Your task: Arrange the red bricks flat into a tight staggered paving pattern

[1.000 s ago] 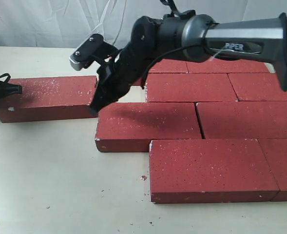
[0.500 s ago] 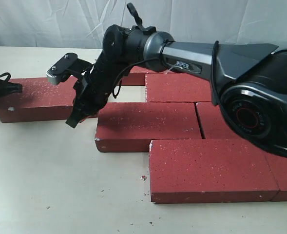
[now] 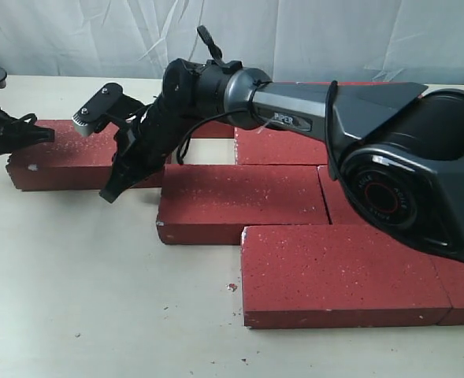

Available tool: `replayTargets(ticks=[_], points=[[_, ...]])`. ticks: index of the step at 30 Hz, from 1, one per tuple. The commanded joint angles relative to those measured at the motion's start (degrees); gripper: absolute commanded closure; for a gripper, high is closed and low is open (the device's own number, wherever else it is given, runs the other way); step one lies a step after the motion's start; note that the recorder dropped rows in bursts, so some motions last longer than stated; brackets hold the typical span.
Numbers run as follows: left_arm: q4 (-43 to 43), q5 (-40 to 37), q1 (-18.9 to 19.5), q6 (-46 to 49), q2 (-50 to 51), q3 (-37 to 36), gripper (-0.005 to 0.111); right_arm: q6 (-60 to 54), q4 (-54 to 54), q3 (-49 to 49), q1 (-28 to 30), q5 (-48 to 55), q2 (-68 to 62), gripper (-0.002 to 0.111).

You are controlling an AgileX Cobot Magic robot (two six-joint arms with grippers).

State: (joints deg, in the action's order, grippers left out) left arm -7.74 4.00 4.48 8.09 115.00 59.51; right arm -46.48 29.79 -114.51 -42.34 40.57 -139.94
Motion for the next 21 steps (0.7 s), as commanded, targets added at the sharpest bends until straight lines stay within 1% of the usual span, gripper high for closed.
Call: replayTargets(ticks=[1, 3, 8, 11, 14, 18, 21], points=[[0.0, 0.2, -0.7, -0.1, -0.2, 0.4, 0.107, 0.0, 0.3, -0.2, 0.2, 0.7, 0.3, 0.109], [2.3, -0.5, -0.7, -0.1, -0.2, 0.4, 0.107, 0.0, 0.5, -0.4, 0.1, 2.8, 0.7, 0.109], [2.0, -2.6, 0.8, -0.2, -1.4, 0.4, 0.107, 0.2, -1.8, -3.1, 0.2, 13.0, 4.7, 0.109], [2.0, -3.0, 1.6, -0.2, -1.8, 0.4, 0.107, 2.4, -6.4, -3.4, 1.0, 13.1, 6.7, 0.109], [2.1, -3.2, 2.1, -0.2, -1.8, 0.4, 0.107, 5.4, -5.9, -3.4, 1.8, 12.4, 7.0, 0.109], [1.8, -3.2, 2.8, -0.4, -1.7, 0.4, 0.107, 5.1, -5.8, -3.4, 1.7, 15.7, 5.1, 0.109], [1.8, -3.2, 3.2, -0.4, -1.1, 0.4, 0.107, 3.2, -5.9, -3.4, 1.2, 15.3, 3.3, 0.109]])
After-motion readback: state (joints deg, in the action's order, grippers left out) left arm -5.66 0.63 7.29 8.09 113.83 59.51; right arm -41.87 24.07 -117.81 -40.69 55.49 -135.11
